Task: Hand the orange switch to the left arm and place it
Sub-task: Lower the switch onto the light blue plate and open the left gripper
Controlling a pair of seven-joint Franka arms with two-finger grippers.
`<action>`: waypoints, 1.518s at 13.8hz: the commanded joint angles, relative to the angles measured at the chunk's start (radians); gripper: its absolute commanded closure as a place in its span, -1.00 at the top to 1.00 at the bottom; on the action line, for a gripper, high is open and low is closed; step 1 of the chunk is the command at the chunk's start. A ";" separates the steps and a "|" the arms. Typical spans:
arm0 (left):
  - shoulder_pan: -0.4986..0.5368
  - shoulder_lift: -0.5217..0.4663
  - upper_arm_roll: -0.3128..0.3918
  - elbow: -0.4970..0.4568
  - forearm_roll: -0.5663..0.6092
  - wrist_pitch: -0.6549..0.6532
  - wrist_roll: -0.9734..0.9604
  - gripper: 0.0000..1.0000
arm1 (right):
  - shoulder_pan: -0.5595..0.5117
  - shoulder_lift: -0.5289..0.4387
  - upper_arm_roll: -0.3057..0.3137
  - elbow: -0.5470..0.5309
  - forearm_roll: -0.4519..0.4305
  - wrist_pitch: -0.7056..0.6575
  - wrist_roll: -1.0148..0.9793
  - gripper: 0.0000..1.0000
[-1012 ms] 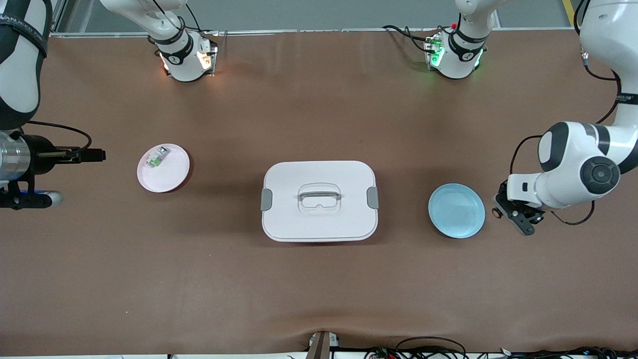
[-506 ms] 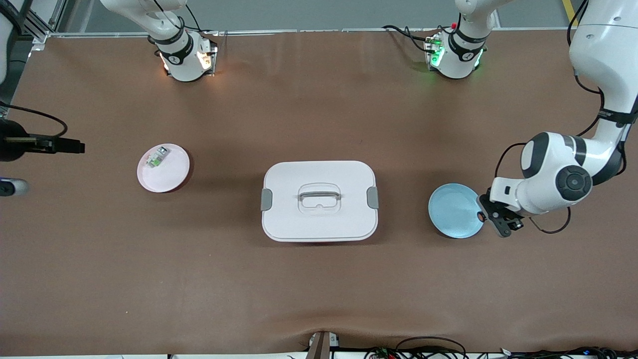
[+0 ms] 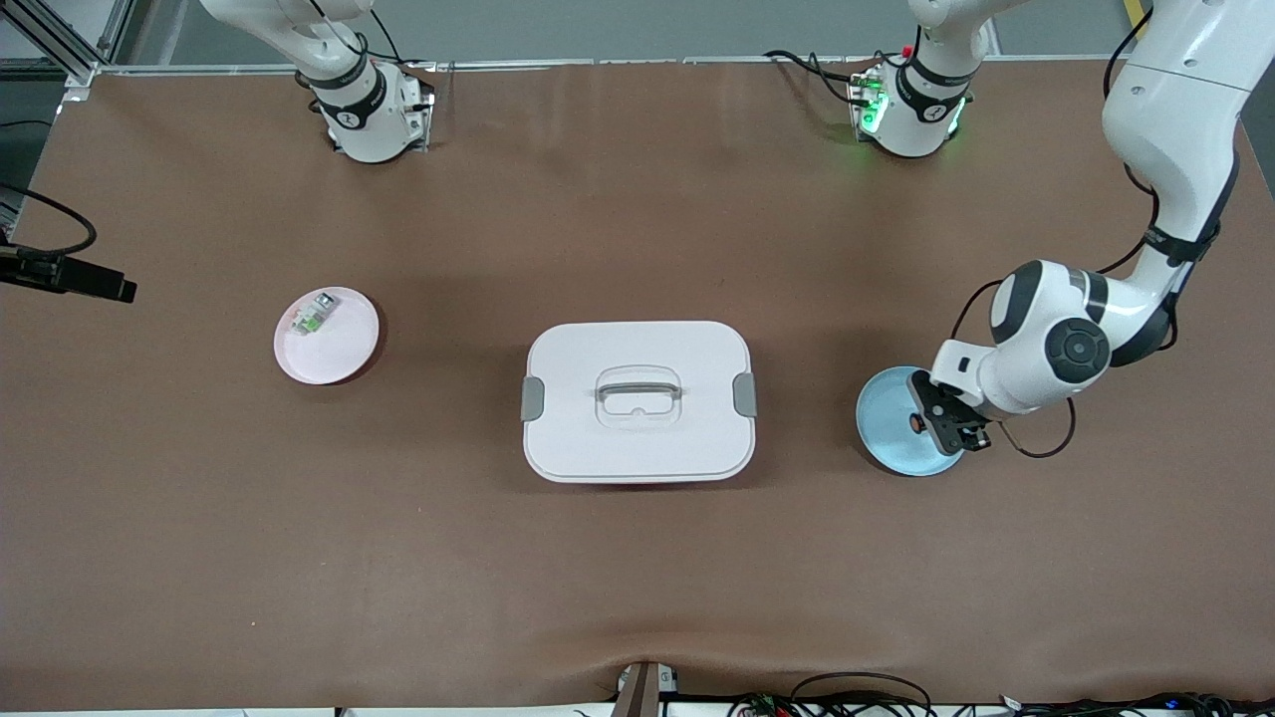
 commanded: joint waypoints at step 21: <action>-0.002 -0.041 -0.052 0.303 -0.021 -0.199 -0.445 1.00 | 0.003 -0.320 0.016 -0.467 -0.019 0.305 -0.122 1.00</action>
